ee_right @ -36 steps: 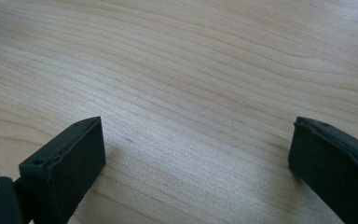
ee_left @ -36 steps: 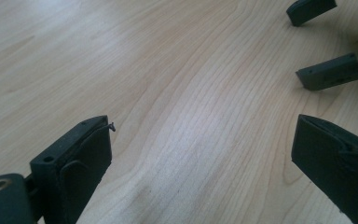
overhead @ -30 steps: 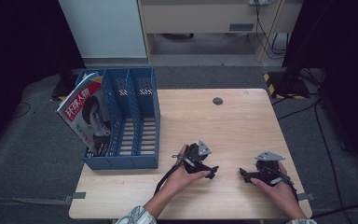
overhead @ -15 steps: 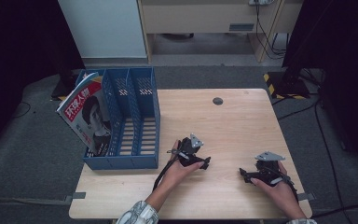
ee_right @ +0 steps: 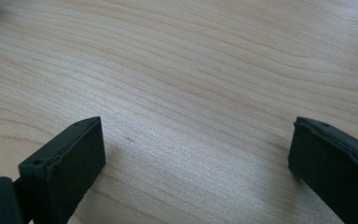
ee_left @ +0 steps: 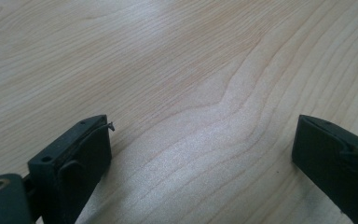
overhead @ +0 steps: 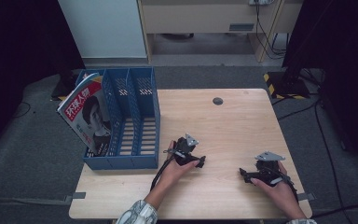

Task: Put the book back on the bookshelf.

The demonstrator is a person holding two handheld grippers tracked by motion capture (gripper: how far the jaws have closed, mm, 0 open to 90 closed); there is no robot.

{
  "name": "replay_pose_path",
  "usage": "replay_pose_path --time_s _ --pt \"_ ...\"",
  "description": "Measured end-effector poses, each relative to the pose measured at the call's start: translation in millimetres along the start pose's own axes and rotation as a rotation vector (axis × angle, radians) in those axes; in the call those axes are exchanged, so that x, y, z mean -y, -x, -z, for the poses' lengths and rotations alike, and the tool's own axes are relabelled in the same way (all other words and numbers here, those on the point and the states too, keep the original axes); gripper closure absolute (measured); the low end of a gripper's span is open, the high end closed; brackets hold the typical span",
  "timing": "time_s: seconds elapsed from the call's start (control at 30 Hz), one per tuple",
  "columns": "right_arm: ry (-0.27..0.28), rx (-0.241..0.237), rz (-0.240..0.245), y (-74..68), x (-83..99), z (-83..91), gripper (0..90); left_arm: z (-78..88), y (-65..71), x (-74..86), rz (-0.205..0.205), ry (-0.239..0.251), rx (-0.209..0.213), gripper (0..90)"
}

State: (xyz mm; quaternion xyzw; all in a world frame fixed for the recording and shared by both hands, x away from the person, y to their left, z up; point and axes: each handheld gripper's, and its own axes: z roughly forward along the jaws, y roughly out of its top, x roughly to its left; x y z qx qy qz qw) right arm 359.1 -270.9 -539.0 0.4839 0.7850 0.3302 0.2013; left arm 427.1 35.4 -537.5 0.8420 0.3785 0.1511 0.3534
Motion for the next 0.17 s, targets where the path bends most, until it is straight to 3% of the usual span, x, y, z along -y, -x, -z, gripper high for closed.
replay_pose_path --time_s 0.17 --pt "0.001 0.002 0.0 -0.1 0.1 0.0 4.2 -1.0 0.8 -0.4 -0.009 -0.009 -0.004 2.3"
